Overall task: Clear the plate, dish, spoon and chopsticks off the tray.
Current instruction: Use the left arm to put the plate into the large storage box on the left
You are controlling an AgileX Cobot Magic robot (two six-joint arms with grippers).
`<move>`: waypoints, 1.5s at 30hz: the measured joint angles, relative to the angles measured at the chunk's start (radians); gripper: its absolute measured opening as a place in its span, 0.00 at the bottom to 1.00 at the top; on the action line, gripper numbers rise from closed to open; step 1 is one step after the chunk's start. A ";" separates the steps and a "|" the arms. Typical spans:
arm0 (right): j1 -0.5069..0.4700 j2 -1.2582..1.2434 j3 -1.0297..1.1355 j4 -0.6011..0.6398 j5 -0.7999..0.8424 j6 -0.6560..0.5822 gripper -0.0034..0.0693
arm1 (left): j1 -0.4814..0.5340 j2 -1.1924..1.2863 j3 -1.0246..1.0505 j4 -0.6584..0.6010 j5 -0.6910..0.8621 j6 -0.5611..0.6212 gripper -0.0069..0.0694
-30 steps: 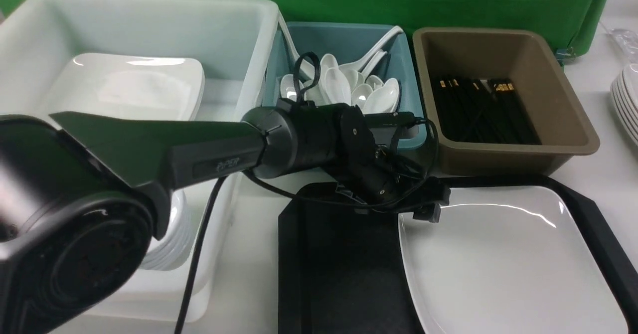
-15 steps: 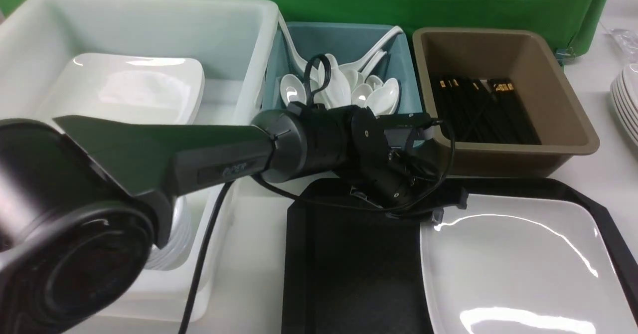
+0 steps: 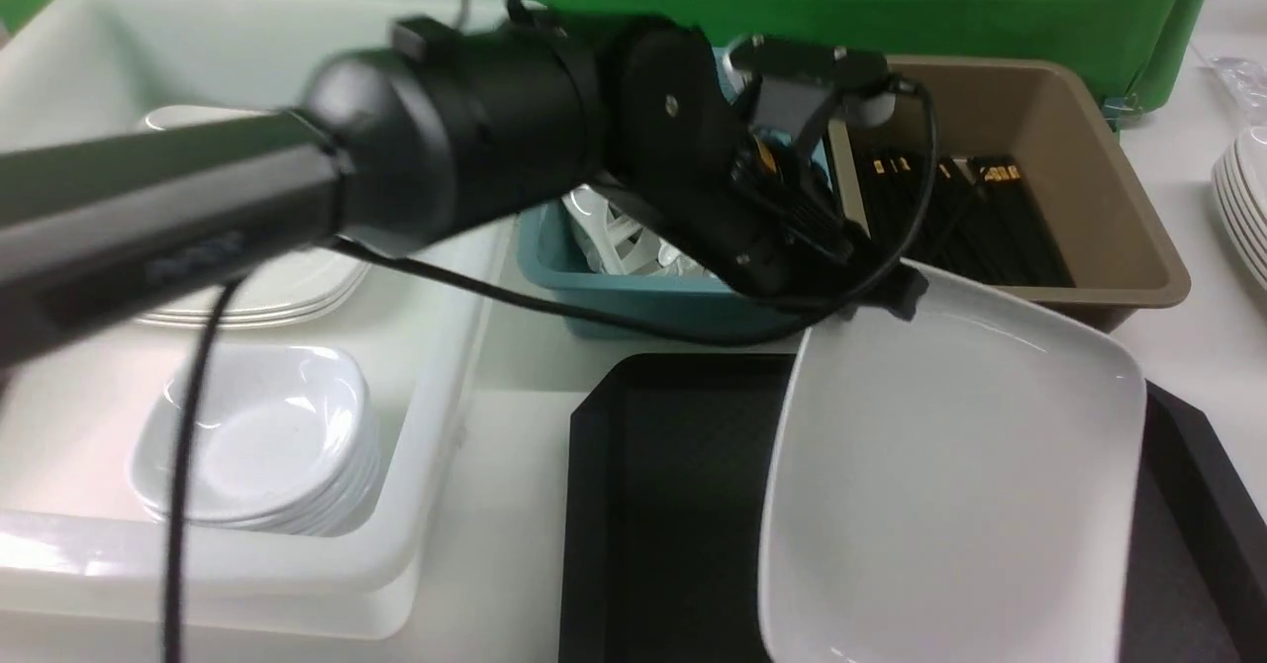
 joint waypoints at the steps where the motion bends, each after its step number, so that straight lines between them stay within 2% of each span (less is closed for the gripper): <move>1: 0.000 0.000 0.000 0.000 0.000 0.000 0.17 | 0.000 -0.019 0.000 0.026 0.010 -0.009 0.10; 8: 0.000 0.000 0.000 0.000 0.000 0.000 0.17 | 0.005 -0.140 0.002 0.191 0.064 -0.096 0.10; 16: 0.000 0.000 0.000 0.000 0.000 0.000 0.17 | 0.103 -0.262 0.002 0.140 0.076 -0.109 0.11; 19: 0.000 0.000 0.000 0.000 0.000 0.000 0.17 | 0.224 -0.321 0.002 0.078 0.076 -0.106 0.11; 24: 0.000 0.000 0.000 0.000 0.000 0.000 0.17 | 0.505 -0.411 0.010 -0.071 0.076 -0.095 0.11; 26: 0.000 0.000 0.000 0.000 0.000 0.000 0.17 | 0.571 -0.423 0.014 -0.106 0.074 -0.081 0.12; 30: 0.000 0.000 0.000 0.000 0.000 0.000 0.17 | 0.865 -0.444 0.073 -0.298 0.036 0.004 0.12; 34: 0.000 0.000 0.000 0.000 0.005 0.000 0.17 | 1.057 -0.435 0.201 -0.496 -0.077 0.096 0.12; 36: 0.000 0.000 0.000 0.000 0.006 0.000 0.17 | 1.111 -0.418 0.269 -0.593 -0.166 0.153 0.12; 39: 0.000 0.000 0.000 0.000 0.008 0.000 0.17 | 1.129 -0.356 0.364 -0.753 -0.340 0.236 0.12; 45: 0.000 0.000 0.001 0.000 0.008 0.000 0.17 | 1.099 -0.236 0.392 -0.834 -0.444 0.255 0.12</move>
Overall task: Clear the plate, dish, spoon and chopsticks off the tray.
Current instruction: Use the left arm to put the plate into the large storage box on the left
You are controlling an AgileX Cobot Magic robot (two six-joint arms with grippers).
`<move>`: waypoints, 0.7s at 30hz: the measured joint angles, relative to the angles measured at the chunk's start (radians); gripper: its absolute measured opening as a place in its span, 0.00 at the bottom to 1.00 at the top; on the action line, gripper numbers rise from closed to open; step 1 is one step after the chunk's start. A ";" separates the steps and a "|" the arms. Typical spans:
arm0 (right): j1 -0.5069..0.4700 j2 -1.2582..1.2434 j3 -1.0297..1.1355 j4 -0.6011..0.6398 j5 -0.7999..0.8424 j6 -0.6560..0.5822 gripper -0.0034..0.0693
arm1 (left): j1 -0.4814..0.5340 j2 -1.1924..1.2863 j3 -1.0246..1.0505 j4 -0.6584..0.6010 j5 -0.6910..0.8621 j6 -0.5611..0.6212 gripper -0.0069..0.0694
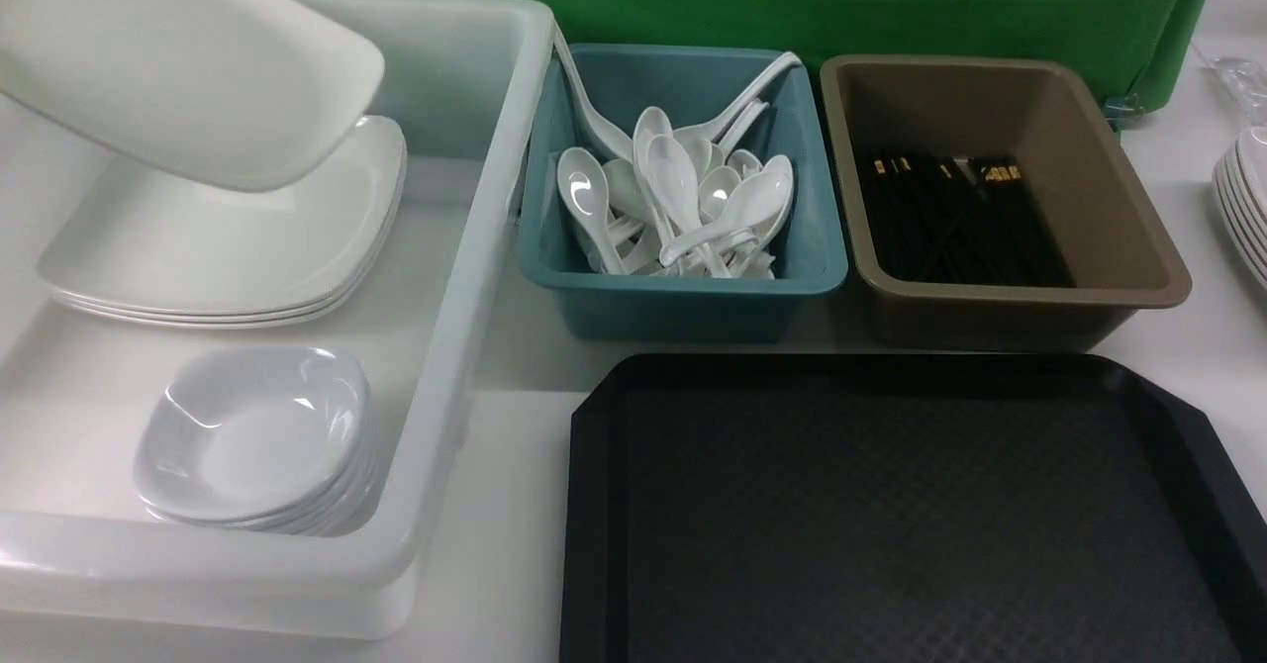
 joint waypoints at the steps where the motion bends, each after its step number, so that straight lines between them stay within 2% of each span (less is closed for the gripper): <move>1: 0.000 0.000 0.002 0.000 0.001 0.000 0.17 | -0.008 0.051 0.005 -0.035 -0.016 0.002 0.13; 13: 0.000 0.000 0.005 0.000 0.011 0.000 0.17 | -0.014 0.194 0.006 -0.024 -0.027 0.008 0.14; 16: 0.000 0.000 0.005 0.000 0.011 0.000 0.17 | -0.014 0.204 0.006 0.013 -0.010 0.005 0.22; 21: 0.000 0.000 0.005 0.000 0.011 0.014 0.17 | -0.006 0.203 0.005 0.141 0.000 -0.047 0.46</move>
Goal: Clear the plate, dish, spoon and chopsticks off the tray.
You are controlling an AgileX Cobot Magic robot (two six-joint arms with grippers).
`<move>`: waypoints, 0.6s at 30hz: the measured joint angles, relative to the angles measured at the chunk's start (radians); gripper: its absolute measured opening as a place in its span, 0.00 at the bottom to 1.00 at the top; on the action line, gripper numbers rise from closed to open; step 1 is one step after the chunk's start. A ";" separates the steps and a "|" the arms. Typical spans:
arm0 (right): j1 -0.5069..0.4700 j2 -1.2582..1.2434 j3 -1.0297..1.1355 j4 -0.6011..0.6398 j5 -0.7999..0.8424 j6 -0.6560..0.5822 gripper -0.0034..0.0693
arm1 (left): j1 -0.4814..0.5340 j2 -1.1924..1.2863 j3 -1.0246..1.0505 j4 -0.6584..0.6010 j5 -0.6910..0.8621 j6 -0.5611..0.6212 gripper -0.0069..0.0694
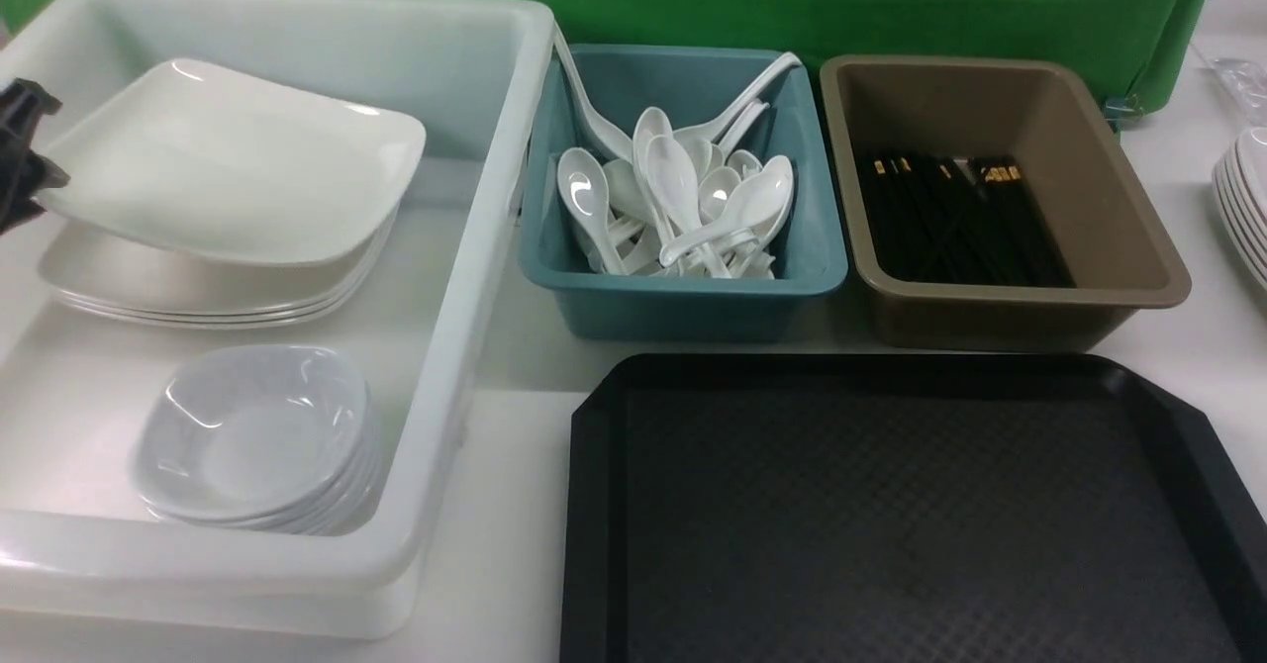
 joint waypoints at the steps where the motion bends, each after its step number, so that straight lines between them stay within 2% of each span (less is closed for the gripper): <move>1: 0.000 0.000 0.000 0.000 0.000 0.001 0.17 | 0.003 0.000 0.000 0.017 0.001 -0.007 0.48; 3: 0.000 0.000 0.000 0.000 0.000 0.004 0.17 | 0.018 -0.007 0.000 0.070 0.006 -0.044 0.60; 5: 0.000 0.000 0.000 0.000 0.000 0.006 0.17 | 0.033 -0.013 0.000 0.090 0.013 -0.057 0.66; 7: 0.000 0.000 0.000 0.000 0.000 0.009 0.17 | 0.052 -0.023 0.000 0.110 0.035 -0.071 0.69; 10: 0.000 0.000 0.000 0.000 0.000 0.022 0.17 | 0.073 -0.046 0.000 0.142 0.088 -0.081 0.70; 13: 0.000 -0.001 0.000 0.000 0.001 0.025 0.17 | 0.086 -0.085 0.000 0.199 0.128 -0.082 0.62; 14: 0.000 -0.001 -0.003 0.000 0.001 0.025 0.17 | 0.087 -0.110 0.000 0.217 0.146 -0.079 0.54; 15: 0.000 -0.001 -0.006 0.000 0.001 0.025 0.17 | 0.087 -0.115 0.000 0.219 0.150 -0.078 0.54; 16: 0.000 -0.001 -0.011 0.000 0.001 0.025 0.17 | 0.084 -0.135 0.000 0.224 0.167 -0.068 0.47; 18: 0.000 -0.002 -0.058 0.000 -0.015 0.025 0.17 | 0.055 -0.229 0.000 0.235 0.230 0.038 0.23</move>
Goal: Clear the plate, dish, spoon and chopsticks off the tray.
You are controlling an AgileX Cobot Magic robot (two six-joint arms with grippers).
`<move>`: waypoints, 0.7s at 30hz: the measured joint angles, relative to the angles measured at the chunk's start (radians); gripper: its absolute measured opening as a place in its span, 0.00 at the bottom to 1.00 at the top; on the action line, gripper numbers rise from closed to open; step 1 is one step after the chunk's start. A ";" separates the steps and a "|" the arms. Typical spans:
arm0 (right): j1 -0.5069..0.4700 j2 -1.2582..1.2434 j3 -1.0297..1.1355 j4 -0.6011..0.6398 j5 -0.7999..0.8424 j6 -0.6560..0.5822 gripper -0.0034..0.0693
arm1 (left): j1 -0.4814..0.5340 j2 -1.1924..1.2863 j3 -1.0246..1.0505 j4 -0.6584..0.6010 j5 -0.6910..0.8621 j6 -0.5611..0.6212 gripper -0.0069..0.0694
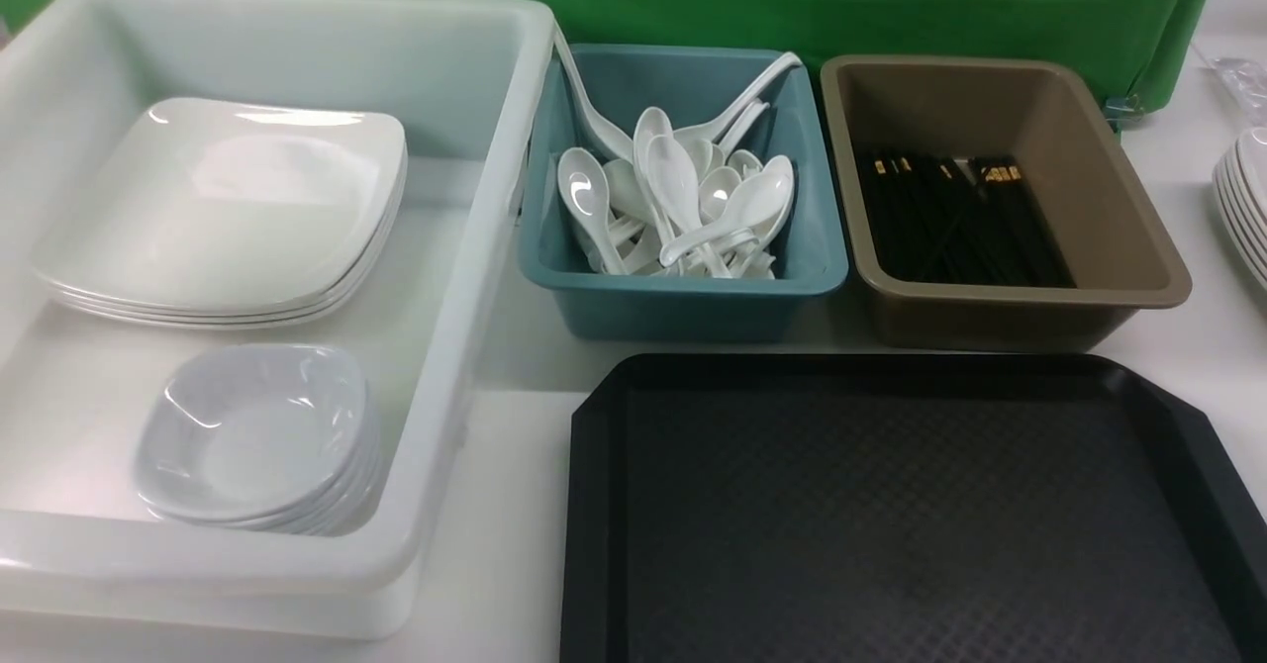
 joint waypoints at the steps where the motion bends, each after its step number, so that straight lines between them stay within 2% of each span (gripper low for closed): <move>1: 0.000 -0.001 -0.004 0.000 -0.003 0.000 0.17 | -0.007 -0.015 0.000 0.001 0.014 0.017 0.21; 2: 0.000 -0.014 -0.043 0.000 -0.046 0.000 0.15 | -0.047 -0.084 0.000 0.001 0.052 0.082 0.14; 3: 0.000 -0.028 -0.057 0.003 -0.094 0.001 0.13 | -0.079 -0.134 0.000 0.001 0.075 0.114 0.12; 6: 0.000 -0.119 -0.048 0.034 -0.258 0.005 0.08 | -0.173 -0.254 0.000 0.001 0.106 0.156 0.10; 11: 0.000 -0.282 0.047 0.061 -0.515 0.004 0.07 | -0.325 -0.377 0.000 0.019 0.143 0.226 0.09; 13: -0.002 -0.452 0.161 0.065 -0.720 -0.018 0.07 | -0.441 -0.466 0.000 0.027 0.189 0.226 0.09; 15: -0.002 -0.566 0.254 0.066 -0.834 -0.031 0.07 | -0.523 -0.528 0.000 0.028 0.229 0.223 0.09; 16: -0.002 -0.566 0.262 0.066 -0.843 -0.032 0.07 | -0.523 -0.534 0.000 0.028 0.229 0.223 0.09; 18: -0.002 -0.663 0.339 0.066 -0.935 -0.034 0.08 | -0.595 -0.611 0.009 0.030 0.269 0.216 0.09; 21: -0.002 -0.709 0.367 0.067 -0.956 -0.034 0.10 | -0.637 -0.694 0.050 0.028 0.267 0.191 0.09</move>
